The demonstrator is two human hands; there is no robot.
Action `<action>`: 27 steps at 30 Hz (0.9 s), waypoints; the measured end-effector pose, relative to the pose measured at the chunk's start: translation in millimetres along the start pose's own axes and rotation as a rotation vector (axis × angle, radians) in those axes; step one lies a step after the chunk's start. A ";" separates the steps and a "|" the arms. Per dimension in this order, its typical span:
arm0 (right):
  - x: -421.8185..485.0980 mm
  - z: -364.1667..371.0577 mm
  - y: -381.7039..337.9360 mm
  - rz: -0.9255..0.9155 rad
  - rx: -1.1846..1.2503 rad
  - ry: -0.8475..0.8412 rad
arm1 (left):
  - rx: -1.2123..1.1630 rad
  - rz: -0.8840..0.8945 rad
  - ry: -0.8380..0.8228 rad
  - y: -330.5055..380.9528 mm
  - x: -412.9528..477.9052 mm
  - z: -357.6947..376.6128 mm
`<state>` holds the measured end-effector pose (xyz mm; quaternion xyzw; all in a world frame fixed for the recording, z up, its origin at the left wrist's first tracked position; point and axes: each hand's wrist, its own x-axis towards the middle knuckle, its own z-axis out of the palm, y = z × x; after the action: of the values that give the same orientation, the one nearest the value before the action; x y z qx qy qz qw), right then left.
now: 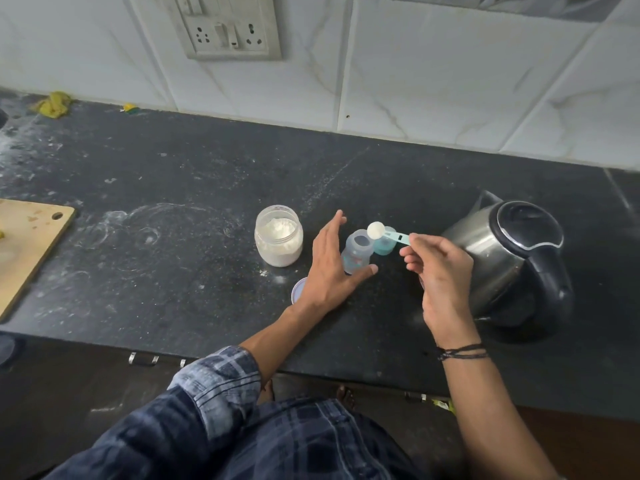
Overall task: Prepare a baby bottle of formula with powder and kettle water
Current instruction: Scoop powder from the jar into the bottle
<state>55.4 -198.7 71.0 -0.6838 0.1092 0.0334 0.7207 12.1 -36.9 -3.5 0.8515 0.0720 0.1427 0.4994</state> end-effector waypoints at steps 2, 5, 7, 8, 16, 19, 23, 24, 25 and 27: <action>0.5 0.6 1.6 -0.058 -0.050 -0.017 | -0.033 -0.060 -0.019 -0.1 7.0 1.8; 1.2 3.0 2.7 -0.126 -0.101 -0.031 | -0.072 -0.126 -0.029 -0.9 14.4 4.0; 1.6 5.3 3.7 -0.162 -0.138 -0.031 | -0.075 -0.144 -0.022 -1.4 17.5 4.8; 1.9 6.4 4.8 -0.181 -0.160 -0.030 | -0.072 -0.148 -0.020 -1.3 18.5 5.0; -2.5 10.4 11.1 -0.313 -0.327 -0.042 | -0.036 -0.134 -0.024 -4.0 21.6 7.3; -3.4 11.1 13.8 -0.365 -0.398 -0.054 | -0.046 -0.138 -0.018 -2.1 22.0 6.0; -4.2 10.6 16.3 -0.443 -0.477 -0.060 | -0.078 -0.163 -0.019 -1.1 22.8 6.4; -5.6 10.7 16.0 -0.471 -0.500 -0.061 | -0.085 -0.168 -0.021 -0.9 22.7 6.9; -7.4 11.1 15.6 -0.505 -0.523 -0.063 | -0.090 -0.172 -0.021 -0.9 22.4 7.3; -11.0 11.9 15.8 -0.565 -0.560 -0.066 | -0.091 -0.177 -0.023 -1.3 21.7 8.0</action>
<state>42.9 -184.7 58.3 -0.8555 -0.1199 -0.1157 0.4903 35.2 -37.1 -4.6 0.8197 0.1345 0.0916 0.5491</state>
